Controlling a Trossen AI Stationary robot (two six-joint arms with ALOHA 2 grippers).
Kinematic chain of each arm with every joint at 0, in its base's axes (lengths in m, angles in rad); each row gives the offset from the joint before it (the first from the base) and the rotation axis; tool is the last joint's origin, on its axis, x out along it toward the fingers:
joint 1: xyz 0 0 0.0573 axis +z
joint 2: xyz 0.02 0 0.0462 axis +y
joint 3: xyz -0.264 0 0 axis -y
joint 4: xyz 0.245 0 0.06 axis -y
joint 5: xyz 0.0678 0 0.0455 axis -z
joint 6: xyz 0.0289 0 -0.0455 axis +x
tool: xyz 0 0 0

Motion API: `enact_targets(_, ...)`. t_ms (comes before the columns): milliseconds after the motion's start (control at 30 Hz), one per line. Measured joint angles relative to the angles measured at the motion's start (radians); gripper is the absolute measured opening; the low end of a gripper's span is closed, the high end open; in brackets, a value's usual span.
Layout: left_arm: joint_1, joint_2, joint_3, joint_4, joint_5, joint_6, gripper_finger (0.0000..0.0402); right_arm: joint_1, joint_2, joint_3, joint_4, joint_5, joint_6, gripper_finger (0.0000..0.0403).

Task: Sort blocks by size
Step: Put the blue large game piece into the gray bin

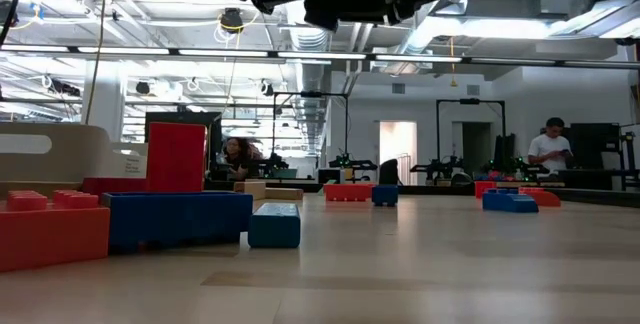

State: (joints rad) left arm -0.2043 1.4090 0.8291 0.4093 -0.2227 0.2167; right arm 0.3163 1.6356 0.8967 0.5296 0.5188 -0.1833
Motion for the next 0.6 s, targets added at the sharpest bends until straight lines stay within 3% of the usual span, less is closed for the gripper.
enact_targets(133, 0.008, 0.000, 0.000, -0.015, -0.011, -0.047, 0.0111, -0.012, 0.000, 0.000, -0.009, -0.002, 0.024, 0.0112)
enact_targets(333, 0.008, -0.031, 0.006, -0.091, -0.044, -0.045, 0.0187, -0.009, -0.004, 0.000, -0.095, 0.001, 0.064, 0.0112)
enact_targets(467, 0.001, -0.046, 0.021, -0.238, -0.047, -0.085, 0.0213, 0.029, -0.072, 0.022, -0.374, -0.031, 0.210, 0.0112)
enact_targets(600, -0.010, -0.049, 0.021, -0.380, -0.046, -0.158, 0.0216, 0.110, -0.170, 0.098, -0.780, -0.208, 0.442, 0.0112)
